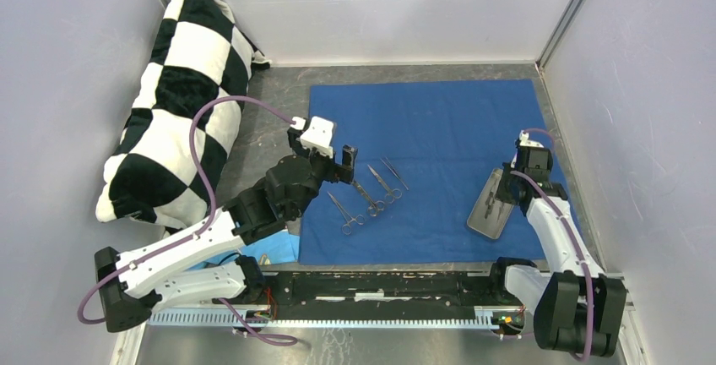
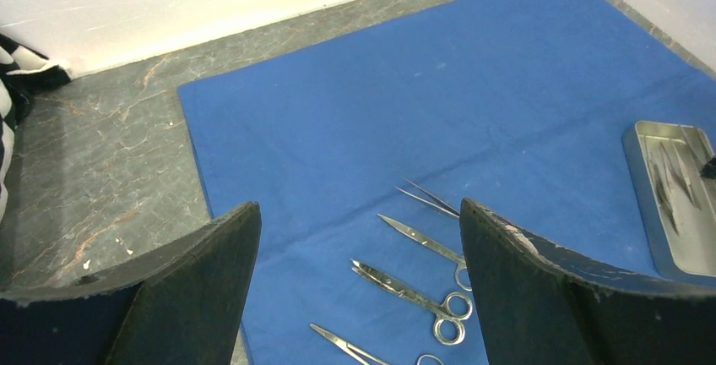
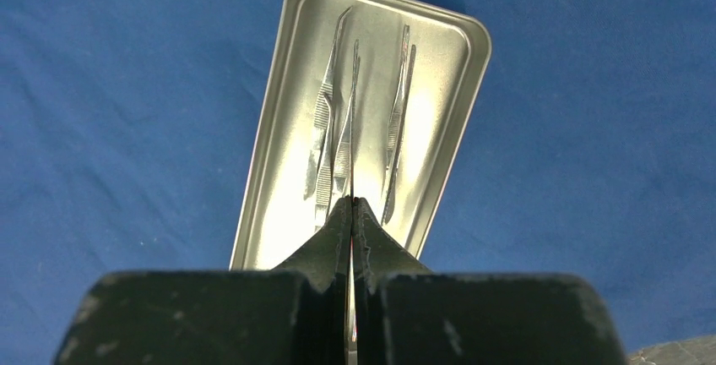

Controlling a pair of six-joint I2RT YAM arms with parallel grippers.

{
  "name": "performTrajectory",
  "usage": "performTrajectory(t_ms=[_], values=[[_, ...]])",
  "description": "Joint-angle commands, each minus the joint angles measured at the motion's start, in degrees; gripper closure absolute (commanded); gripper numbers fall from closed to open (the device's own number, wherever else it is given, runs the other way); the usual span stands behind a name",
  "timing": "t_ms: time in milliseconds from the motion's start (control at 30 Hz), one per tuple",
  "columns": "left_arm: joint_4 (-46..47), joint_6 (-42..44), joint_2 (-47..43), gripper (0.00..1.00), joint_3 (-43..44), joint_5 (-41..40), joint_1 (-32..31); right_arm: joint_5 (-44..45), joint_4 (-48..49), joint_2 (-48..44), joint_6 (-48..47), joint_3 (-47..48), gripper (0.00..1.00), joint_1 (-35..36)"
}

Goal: Open and lay out the surgical kit
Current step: Pick up the medical item from the container, then place the medical item in the surgical kit.

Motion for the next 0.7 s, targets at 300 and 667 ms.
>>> performTrajectory(t_ms=[300, 667], values=[[-3.02, -7.02, 5.27, 0.00, 9.61, 7.04, -0.02, -4.38, 0.60, -8.03, -2.86, -2.09, 1.00, -0.10], [4.25, 2.93, 11.70, 0.00, 21.75, 5.29, 1.86, -26.63, 7.10, -15.67, -8.22, -3.83, 1.00, -0.06]])
